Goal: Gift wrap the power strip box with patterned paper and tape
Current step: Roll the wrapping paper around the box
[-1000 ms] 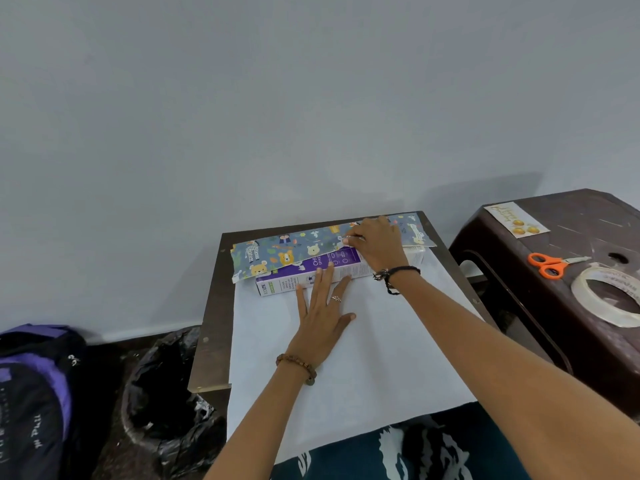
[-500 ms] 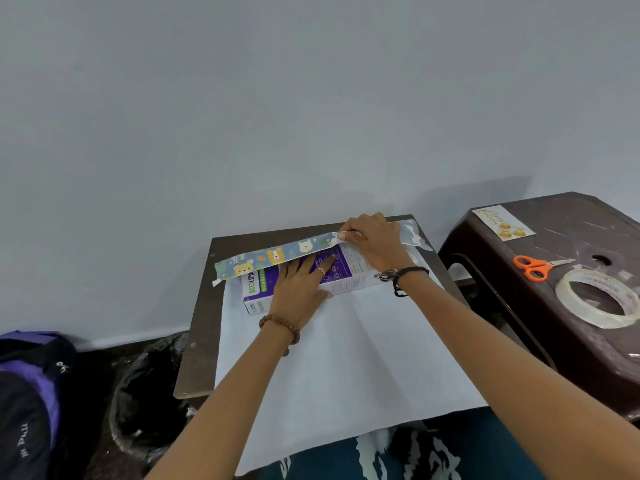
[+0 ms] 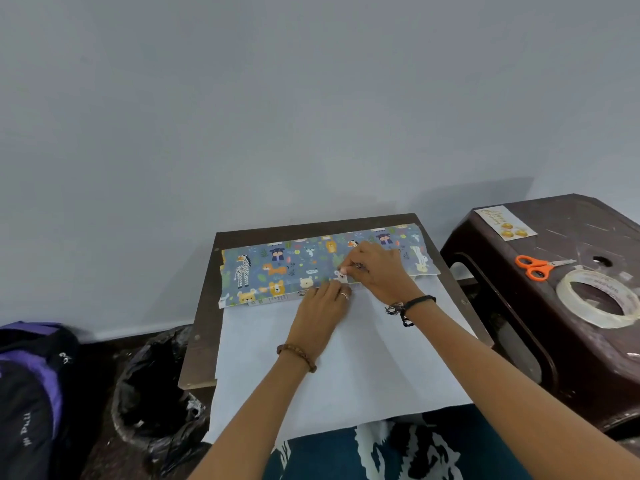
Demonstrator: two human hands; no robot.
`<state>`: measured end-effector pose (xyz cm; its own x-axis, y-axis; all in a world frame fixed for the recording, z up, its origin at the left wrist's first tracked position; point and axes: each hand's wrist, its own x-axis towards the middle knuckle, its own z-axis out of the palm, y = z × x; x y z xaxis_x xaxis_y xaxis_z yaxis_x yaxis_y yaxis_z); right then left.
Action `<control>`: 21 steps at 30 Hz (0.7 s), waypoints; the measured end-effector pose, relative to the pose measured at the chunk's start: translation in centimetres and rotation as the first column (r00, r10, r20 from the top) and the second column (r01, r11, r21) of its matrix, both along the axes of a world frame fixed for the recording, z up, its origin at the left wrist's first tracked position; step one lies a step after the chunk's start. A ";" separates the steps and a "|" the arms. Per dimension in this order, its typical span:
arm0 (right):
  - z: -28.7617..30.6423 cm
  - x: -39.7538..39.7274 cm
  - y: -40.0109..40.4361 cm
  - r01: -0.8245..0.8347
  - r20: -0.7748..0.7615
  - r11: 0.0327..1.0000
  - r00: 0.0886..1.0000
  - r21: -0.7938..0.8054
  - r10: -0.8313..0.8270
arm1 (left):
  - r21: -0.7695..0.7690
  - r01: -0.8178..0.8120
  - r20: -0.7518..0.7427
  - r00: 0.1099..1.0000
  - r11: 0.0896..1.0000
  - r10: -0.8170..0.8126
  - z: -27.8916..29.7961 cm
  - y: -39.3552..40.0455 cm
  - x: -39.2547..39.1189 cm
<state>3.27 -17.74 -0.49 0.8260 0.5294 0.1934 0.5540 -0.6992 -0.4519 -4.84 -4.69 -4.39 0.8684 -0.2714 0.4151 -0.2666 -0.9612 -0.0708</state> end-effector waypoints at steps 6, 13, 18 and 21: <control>0.7 0.0 0.3 -0.008 0.034 0.999 0.999 -0.043 0.010 | -0.214 0.046 -0.269 0.958 0.976 -0.104 -1.5 0.5 -1.3; 0.9 0.2 0.5 -0.033 0.075 0.986 0.996 -0.165 0.046 | -0.064 -0.044 -0.381 0.924 0.997 0.017 -2.5 0.9 -2.2; 0.1 -0.4 0.3 -0.042 0.175 0.947 0.979 -0.320 0.102 | -0.047 -0.056 -0.417 0.908 0.997 0.031 -2.6 0.8 -2.3; -0.4 -1.1 0.5 -0.022 0.261 0.908 0.955 -0.417 0.143 | -0.057 -0.038 -0.409 0.912 0.998 0.011 -2.8 0.9 -2.3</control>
<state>2.22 -17.20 -0.85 0.7195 0.6751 0.1633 0.6783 -0.7335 0.0434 -7.12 -3.81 -7.15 0.9717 -0.2332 0.0383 -0.2360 -0.9666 0.0996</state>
